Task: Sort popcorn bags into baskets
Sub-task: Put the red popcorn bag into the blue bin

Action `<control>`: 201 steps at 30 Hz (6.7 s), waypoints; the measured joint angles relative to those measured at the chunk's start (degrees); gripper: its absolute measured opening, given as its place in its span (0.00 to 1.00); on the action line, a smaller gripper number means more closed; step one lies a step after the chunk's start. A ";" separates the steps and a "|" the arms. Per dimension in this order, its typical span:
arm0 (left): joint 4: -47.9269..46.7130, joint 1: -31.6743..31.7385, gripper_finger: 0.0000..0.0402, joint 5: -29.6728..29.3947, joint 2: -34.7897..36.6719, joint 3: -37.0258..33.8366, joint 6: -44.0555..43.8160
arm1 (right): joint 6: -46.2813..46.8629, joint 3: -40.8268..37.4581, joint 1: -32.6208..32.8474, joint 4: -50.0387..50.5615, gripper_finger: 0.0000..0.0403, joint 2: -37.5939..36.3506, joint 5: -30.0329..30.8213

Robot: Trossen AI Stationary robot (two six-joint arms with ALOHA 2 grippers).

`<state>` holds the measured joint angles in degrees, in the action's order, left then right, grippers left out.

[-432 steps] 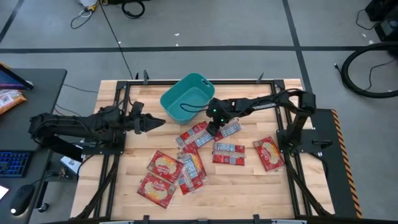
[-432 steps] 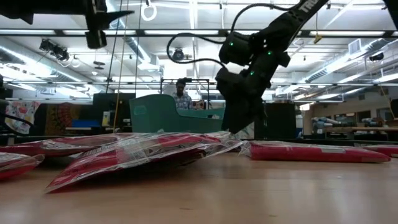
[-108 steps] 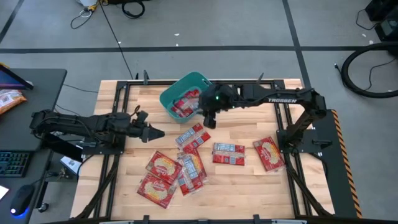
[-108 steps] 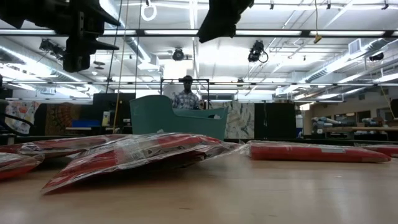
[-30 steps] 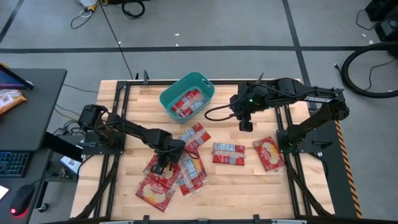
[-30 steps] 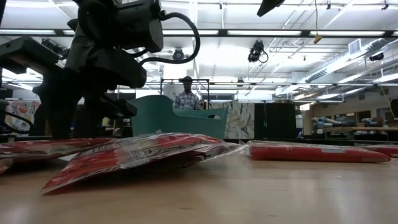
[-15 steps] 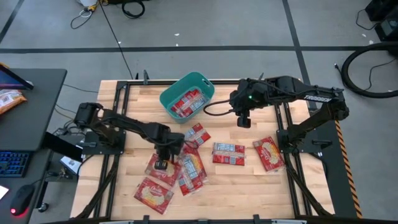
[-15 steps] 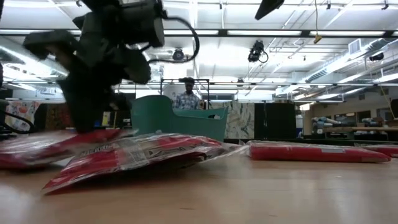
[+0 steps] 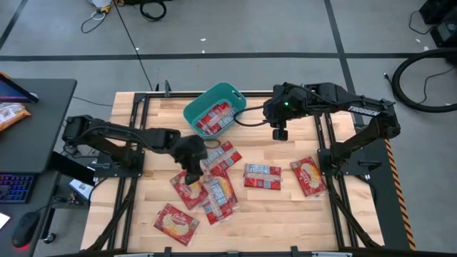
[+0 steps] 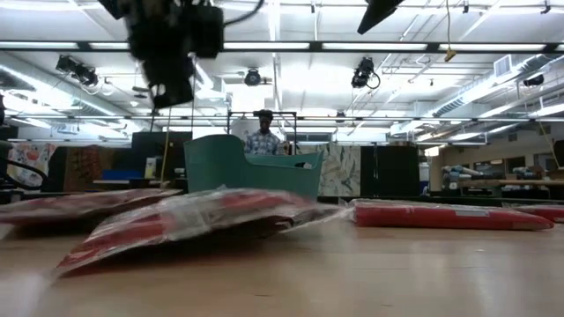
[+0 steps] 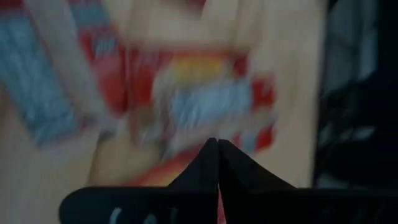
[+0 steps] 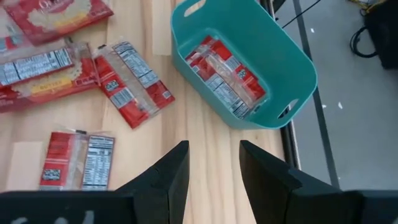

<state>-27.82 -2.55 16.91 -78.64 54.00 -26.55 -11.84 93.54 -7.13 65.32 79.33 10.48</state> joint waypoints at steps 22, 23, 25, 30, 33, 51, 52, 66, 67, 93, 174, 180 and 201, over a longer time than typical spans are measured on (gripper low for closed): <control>19.18 6.24 0.25 -6.95 -0.75 0.04 -15.02 | 0.11 -4.39 -4.60 -0.16 0.36 -0.66 -11.18; 19.40 5.87 0.28 -6.86 -1.33 0.04 -15.51 | 0.12 -5.64 -4.82 -0.51 0.36 -0.88 -11.73; 19.31 5.18 0.33 -6.57 -2.66 0.04 -16.82 | 0.09 -8.42 -5.03 -1.97 0.36 -1.32 -12.09; 18.55 4.10 0.39 -8.76 -6.42 0.09 -19.53 | -0.29 -14.23 -4.95 -5.41 0.36 -1.70 -14.39; 18.07 2.87 0.39 -12.58 -9.17 0.09 -19.71 | -0.12 -16.27 -4.91 -6.19 0.36 -1.73 -15.34; 5.06 0.14 0.39 -21.15 -25.11 15.20 -16.24 | 1.77 -35.91 -0.43 -15.29 0.36 -8.33 -18.21; 5.07 0.14 0.39 -20.80 -25.13 15.32 -16.29 | 1.91 -36.73 0.29 -15.37 0.36 -8.31 -18.19; -4.80 1.59 0.35 -17.28 -16.52 20.13 -13.34 | 12.57 -46.37 9.41 -28.20 0.36 -8.13 -16.47; -4.62 1.65 0.35 -17.42 -15.42 20.15 -12.69 | 13.47 -46.62 10.35 -29.82 0.36 -7.79 -14.90; 5.35 -4.90 0.35 -21.16 6.01 20.11 -9.62 | 28.21 -46.65 21.36 -43.94 0.36 14.20 -0.05; 15.96 -3.49 0.35 -12.83 7.31 20.11 -22.23 | 18.18 -25.14 -2.14 -41.41 0.52 26.54 -7.41; 15.68 -3.47 0.35 -9.22 7.24 20.09 -23.86 | 27.18 -25.07 -2.06 -45.24 0.51 27.02 -5.43; 14.02 -3.40 0.35 -9.08 7.24 20.09 -23.60 | 35.01 -30.67 -0.25 -45.94 0.49 27.50 0.02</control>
<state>-13.80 -5.96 7.84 -71.40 74.08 -50.15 23.17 62.87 -7.38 19.38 106.83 10.50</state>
